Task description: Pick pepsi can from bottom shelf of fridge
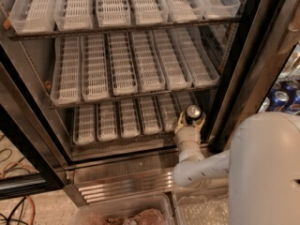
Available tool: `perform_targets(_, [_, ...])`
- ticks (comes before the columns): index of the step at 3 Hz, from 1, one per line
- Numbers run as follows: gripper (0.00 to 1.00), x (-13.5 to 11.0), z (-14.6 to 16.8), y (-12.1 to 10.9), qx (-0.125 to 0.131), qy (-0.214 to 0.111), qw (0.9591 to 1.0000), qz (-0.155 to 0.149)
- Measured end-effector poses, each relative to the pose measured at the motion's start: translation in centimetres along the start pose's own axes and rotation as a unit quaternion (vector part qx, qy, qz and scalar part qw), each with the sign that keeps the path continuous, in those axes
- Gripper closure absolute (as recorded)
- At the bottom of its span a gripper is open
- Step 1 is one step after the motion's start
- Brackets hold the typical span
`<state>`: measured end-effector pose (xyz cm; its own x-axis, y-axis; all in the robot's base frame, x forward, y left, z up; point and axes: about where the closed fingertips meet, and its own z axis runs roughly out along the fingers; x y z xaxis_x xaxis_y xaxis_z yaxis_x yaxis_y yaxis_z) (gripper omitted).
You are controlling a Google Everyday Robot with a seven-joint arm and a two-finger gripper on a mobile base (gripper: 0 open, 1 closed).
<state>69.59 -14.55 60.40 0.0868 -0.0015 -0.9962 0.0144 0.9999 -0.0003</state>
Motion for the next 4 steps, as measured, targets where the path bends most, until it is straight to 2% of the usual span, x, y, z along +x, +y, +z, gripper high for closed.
perform_targets(1, [1.00,0.0,0.0,-0.2,-0.001,0.001,1.0000,0.001])
perform_targets(3, [1.00,-1.2,-0.5,0.2,-0.022,-0.002,0.9997,0.010])
perform_targets(4, [1.00,-6.2,-0.2,1.2,-0.062,-0.036,0.9971,0.024])
